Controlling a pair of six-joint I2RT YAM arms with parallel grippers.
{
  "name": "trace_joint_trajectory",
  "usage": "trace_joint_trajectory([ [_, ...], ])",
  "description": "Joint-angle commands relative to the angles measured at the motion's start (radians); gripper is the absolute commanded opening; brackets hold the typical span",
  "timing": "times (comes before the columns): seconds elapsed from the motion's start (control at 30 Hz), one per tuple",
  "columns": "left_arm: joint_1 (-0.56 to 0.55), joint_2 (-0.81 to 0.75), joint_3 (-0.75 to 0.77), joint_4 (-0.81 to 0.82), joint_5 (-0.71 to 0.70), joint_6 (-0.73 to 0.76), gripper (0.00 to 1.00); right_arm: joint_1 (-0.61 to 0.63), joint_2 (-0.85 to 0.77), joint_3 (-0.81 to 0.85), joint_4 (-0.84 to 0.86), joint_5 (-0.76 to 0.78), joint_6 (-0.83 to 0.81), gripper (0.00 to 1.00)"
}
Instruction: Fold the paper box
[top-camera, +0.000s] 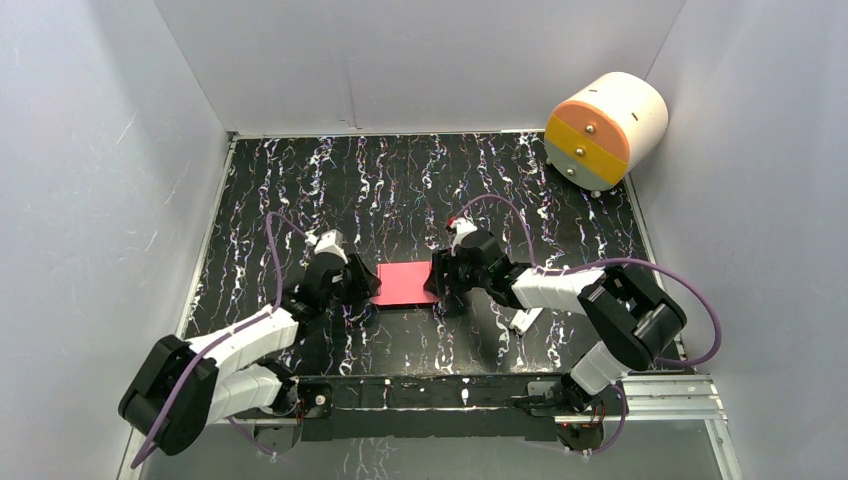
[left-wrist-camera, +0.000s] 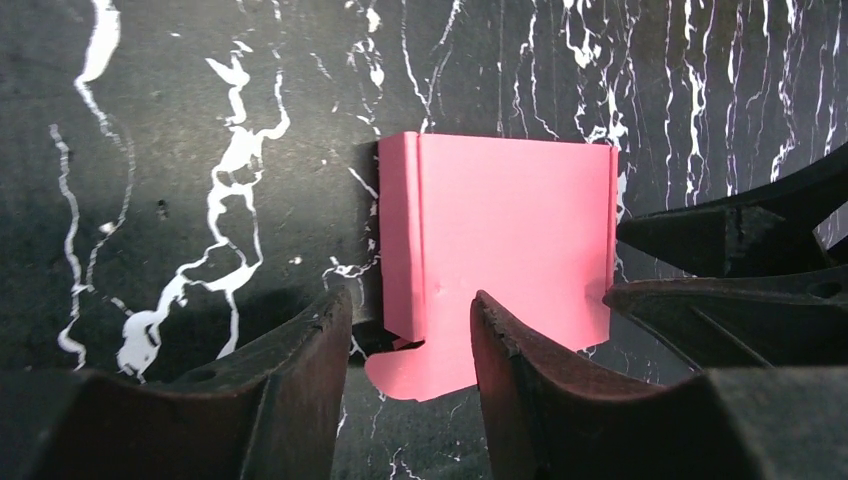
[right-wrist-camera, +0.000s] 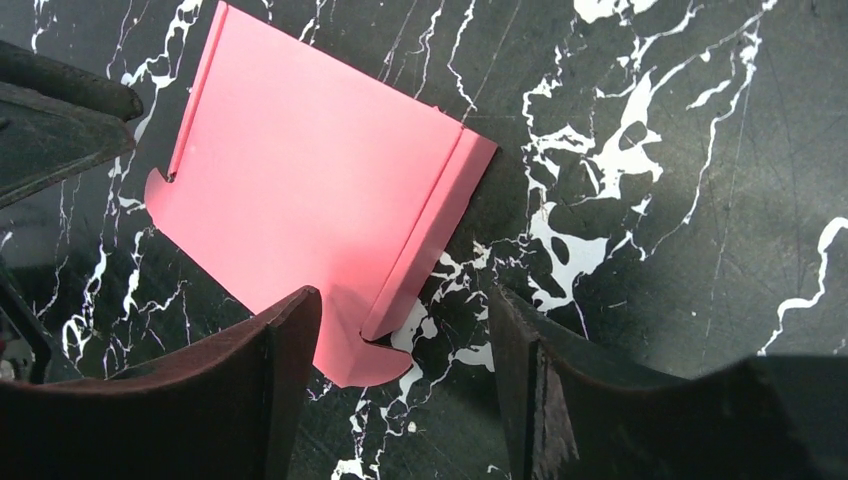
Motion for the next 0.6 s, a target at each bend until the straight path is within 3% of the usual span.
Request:
trace_joint_trajectory([
  [0.0,0.004,0.061,0.06,0.022,0.083,0.047,0.46,-0.001,-0.002,0.068,-0.001,-0.034,-0.058,0.72],
  [0.27,0.004,0.164,0.097,0.007,0.066,0.081,0.44,0.001,0.027,0.086,-0.031,-0.067,-0.143,0.72],
  [0.43,0.004,0.155,0.099,0.009,0.047,0.075,0.44,0.02,-0.009,0.161,-0.169,-0.051,-0.33,0.82],
  [0.57,0.004,0.165,0.109,0.005,0.041,0.073,0.42,0.064,-0.018,0.203,-0.186,-0.081,-0.526,0.9],
])
